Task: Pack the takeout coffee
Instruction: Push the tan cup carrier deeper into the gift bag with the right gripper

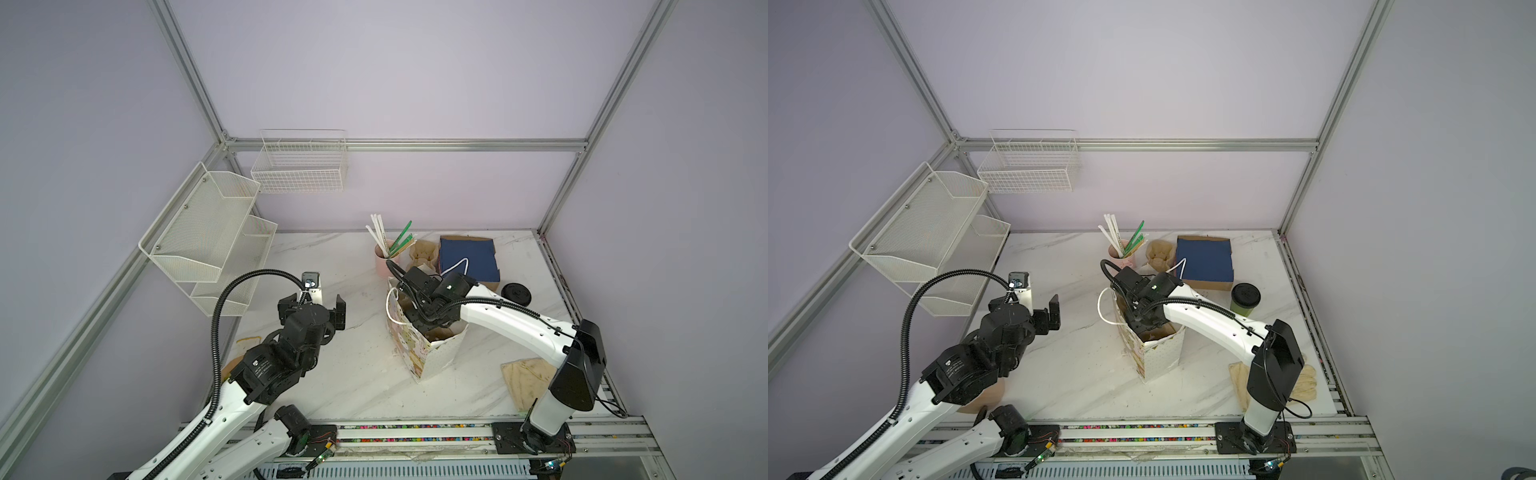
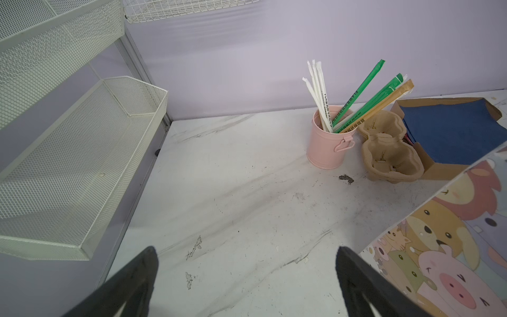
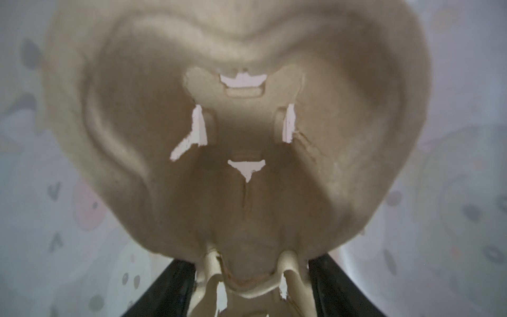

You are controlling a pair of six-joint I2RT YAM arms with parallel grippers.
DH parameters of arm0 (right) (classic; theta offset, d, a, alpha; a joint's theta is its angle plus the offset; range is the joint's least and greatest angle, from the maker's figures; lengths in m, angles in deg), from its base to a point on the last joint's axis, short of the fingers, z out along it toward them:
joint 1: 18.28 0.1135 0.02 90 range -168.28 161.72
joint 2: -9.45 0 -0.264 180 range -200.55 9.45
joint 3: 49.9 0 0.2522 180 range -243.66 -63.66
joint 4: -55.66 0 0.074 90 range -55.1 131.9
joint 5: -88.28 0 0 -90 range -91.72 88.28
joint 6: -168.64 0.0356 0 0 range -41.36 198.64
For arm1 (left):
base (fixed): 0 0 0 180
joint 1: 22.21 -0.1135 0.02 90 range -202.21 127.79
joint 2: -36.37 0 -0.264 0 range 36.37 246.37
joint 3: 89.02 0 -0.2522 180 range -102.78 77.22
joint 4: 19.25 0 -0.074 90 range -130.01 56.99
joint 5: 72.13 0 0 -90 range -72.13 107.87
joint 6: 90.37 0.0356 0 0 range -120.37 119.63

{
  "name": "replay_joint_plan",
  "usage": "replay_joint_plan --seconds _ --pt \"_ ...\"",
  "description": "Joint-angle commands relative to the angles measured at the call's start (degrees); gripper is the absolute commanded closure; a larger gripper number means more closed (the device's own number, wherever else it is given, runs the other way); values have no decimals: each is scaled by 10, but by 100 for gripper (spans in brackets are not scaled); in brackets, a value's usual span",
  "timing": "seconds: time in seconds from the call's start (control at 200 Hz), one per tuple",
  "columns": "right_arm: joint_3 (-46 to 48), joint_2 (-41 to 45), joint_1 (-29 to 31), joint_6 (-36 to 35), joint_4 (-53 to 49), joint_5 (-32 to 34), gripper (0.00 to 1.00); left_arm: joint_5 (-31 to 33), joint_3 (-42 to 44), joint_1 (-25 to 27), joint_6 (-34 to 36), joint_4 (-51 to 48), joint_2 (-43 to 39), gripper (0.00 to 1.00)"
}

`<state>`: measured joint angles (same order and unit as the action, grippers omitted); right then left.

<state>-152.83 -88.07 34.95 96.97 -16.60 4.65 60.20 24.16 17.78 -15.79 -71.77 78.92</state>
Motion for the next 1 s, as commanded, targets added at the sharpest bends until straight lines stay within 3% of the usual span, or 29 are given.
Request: replay_joint_plan --seconds 0.0,0.995 --pt "21 -4 -3 -9 8 -11 33 -1 3 -4 4 6 -5 0" --pt "150 -16 -8 -8 133 -53 32 -1 3 -6 6 6 -3 0"
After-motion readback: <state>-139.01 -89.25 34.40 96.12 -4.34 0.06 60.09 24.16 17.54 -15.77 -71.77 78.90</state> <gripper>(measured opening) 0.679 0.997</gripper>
